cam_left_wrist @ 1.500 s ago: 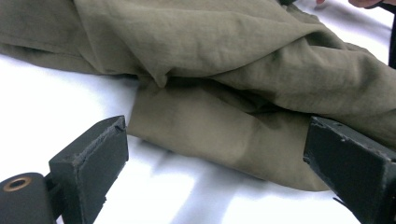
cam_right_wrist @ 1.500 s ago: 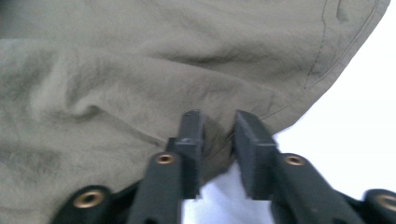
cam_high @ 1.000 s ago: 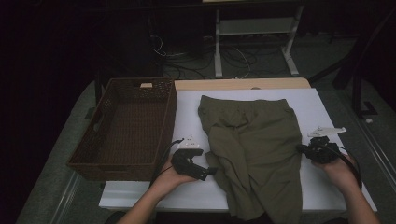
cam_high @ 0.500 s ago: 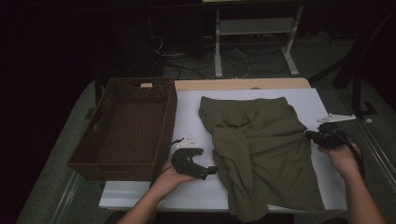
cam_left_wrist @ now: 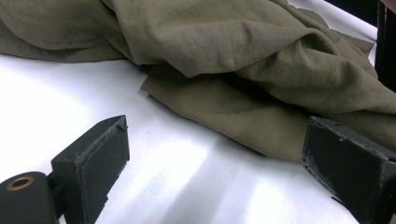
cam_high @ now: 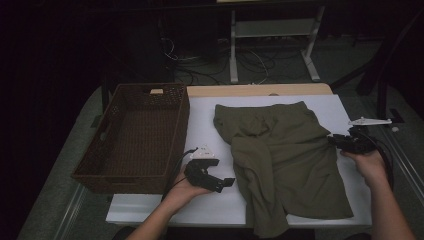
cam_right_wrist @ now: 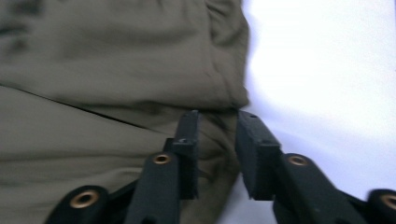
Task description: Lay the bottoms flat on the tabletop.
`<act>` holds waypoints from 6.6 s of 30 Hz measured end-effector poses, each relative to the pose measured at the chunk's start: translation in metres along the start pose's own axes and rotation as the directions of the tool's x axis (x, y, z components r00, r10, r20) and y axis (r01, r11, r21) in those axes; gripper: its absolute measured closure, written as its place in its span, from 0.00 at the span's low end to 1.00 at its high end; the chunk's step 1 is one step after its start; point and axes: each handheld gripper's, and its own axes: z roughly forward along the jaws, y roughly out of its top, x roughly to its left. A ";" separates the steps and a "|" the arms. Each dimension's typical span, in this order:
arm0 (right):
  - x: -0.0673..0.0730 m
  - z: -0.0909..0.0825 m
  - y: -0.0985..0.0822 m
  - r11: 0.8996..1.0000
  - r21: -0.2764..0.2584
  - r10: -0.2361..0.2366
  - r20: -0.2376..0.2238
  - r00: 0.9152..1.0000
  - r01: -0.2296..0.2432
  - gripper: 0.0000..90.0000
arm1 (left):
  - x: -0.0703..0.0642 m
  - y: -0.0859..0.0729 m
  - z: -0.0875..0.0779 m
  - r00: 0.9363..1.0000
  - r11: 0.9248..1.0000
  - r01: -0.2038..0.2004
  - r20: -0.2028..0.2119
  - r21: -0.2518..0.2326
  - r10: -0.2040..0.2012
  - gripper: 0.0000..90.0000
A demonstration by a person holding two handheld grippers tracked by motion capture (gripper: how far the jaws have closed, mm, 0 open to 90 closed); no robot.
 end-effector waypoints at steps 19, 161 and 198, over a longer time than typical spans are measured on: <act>0.050 0.000 0.002 0.990 0.019 -0.135 -0.126 0.983 0.138 0.46 | -0.027 0.050 0.011 0.997 0.994 -0.074 0.028 -0.075 0.076 0.15; 0.052 0.002 -0.001 0.987 0.038 -0.149 -0.131 0.980 0.155 0.45 | -0.016 0.046 0.062 0.974 0.908 -0.222 0.049 0.356 0.219 1.00; 0.026 -0.011 -0.030 0.989 0.112 -0.100 -0.018 0.995 0.102 0.46 | 0.005 0.049 0.078 0.964 0.937 -0.162 -0.155 0.308 0.218 1.00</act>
